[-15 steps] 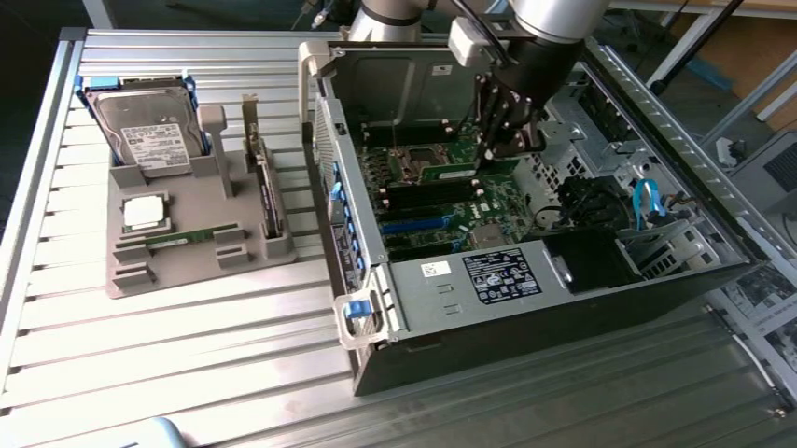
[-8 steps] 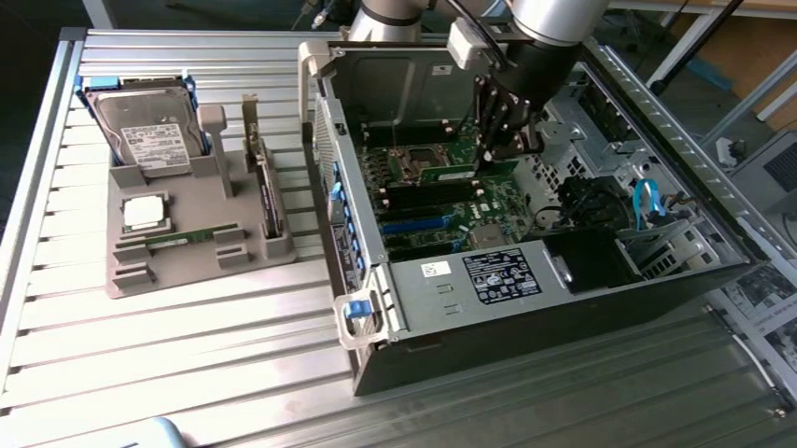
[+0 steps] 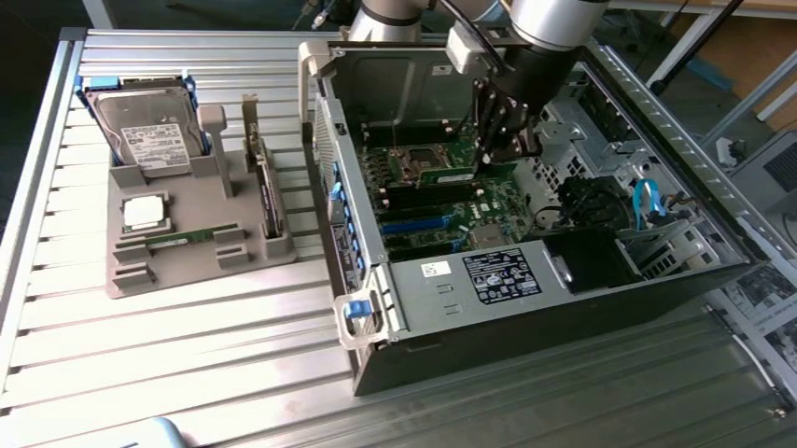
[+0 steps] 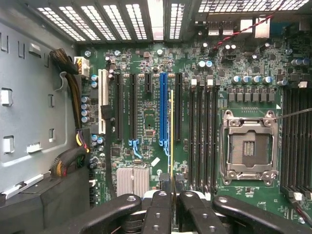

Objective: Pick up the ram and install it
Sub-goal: 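Insert the ram into the slot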

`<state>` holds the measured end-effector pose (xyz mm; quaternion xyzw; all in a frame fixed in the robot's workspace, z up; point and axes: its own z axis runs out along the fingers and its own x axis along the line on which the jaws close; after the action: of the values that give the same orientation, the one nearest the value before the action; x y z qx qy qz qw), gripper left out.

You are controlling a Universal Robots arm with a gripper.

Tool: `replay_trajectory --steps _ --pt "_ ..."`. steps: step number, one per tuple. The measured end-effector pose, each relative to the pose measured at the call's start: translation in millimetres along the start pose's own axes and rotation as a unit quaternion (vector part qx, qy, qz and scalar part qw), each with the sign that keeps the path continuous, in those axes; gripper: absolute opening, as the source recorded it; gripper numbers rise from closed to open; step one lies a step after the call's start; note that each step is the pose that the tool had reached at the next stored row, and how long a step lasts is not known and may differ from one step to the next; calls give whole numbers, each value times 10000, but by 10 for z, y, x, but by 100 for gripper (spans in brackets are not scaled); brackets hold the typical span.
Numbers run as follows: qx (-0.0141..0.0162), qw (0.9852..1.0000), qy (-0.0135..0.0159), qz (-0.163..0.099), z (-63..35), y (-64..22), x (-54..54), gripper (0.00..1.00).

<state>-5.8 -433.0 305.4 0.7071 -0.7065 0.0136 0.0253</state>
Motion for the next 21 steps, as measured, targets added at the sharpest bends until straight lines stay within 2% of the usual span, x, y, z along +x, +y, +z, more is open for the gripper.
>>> replay_trajectory --steps 21 --pt "0 10000 2 1 151 47 -27 13"
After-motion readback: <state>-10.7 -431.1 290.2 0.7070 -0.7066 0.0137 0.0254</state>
